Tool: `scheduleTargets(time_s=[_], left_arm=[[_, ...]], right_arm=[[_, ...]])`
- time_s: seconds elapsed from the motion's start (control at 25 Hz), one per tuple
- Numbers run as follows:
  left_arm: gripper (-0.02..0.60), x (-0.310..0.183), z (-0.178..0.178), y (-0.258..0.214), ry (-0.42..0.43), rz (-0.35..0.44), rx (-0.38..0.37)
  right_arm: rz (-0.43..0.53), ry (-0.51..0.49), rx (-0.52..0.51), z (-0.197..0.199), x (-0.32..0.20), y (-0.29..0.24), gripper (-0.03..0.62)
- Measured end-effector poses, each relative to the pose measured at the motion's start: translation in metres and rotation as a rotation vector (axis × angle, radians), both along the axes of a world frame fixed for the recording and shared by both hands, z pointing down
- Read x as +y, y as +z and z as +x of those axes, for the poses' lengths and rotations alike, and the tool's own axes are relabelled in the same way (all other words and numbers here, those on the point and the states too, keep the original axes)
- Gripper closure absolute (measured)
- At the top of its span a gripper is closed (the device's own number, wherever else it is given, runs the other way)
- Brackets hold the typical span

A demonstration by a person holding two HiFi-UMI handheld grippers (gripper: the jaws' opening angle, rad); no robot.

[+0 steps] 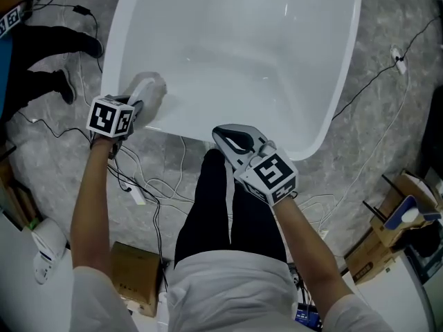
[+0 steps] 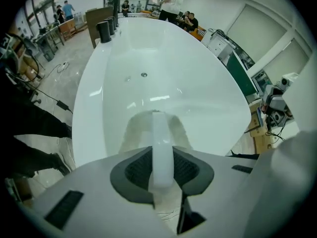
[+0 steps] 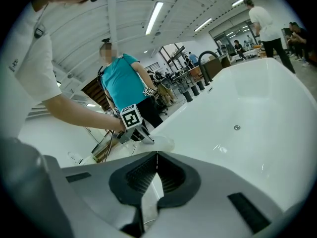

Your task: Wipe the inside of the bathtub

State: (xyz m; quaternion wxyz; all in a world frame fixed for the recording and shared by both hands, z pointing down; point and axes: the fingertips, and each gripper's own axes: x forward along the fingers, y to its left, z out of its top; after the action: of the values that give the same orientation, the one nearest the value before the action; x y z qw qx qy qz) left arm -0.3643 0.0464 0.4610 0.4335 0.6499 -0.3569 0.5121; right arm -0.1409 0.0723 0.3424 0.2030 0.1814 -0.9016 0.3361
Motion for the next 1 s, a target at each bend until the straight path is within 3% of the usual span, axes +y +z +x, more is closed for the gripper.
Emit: scheduleTargets(time_s=[1.0], left_arm=[[0.483, -0.013, 0.005, 0.045, 0.036, -0.129, -0.036]], right_arm=[[-0.038, 0.051, -0.043, -0.017, -0.026, 0.028, 0.574]])
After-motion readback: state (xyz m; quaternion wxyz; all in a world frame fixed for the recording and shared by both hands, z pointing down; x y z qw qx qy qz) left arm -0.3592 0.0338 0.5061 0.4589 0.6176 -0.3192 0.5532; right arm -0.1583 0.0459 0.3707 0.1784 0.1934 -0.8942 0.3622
